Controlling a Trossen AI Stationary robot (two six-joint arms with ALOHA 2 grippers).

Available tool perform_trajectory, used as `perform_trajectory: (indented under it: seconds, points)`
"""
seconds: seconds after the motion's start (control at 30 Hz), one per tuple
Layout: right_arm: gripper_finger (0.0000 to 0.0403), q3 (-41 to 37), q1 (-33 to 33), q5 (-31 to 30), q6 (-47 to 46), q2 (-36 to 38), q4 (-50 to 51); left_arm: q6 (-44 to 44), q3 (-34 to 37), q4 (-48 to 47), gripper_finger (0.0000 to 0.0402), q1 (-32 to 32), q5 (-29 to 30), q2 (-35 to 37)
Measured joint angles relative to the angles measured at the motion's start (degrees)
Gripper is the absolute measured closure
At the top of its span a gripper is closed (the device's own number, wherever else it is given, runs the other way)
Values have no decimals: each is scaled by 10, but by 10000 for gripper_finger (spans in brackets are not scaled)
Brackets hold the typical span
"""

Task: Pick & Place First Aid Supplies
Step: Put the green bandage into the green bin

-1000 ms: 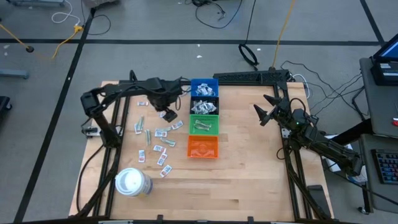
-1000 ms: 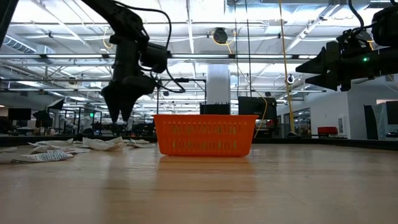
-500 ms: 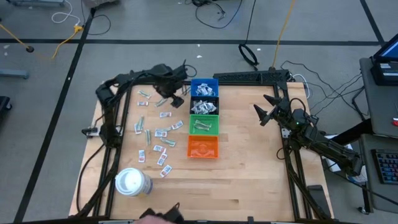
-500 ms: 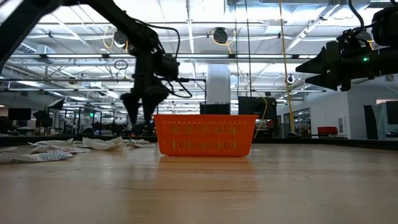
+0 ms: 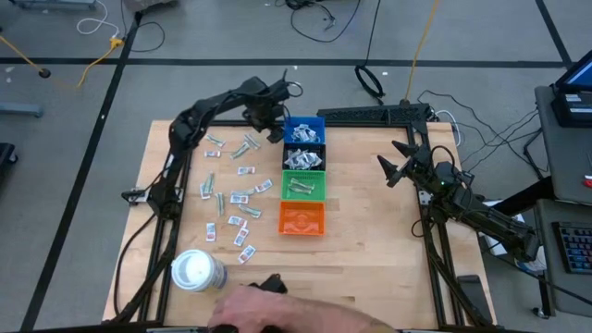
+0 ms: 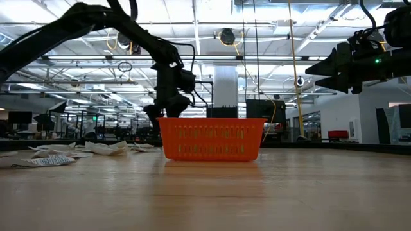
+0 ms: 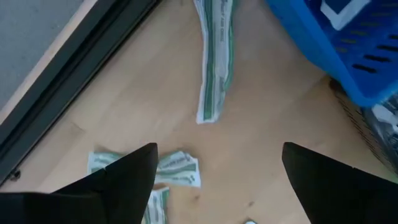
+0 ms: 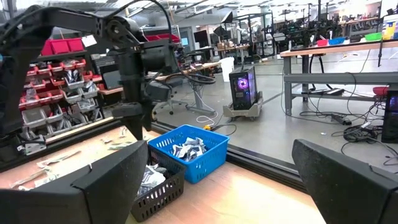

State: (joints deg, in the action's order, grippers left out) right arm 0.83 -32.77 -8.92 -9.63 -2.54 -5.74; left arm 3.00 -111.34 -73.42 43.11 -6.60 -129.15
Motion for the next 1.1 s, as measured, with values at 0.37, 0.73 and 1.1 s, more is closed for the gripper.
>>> perform_trajectory:
  seconds: [0.37, 0.73, 1.1]
  points:
    - [9, 0, 0, 0, 0, 0, 0, -27, -2, 61, 94, -5, 12, -30]
    - [9, 0, 0, 0, 0, 0, 0, -29, 25, 76, 159, -11, 50, -45]
    - [9, 0, 0, 0, 0, 0, 0, -57, 26, 86, 314, -12, 56, -45]
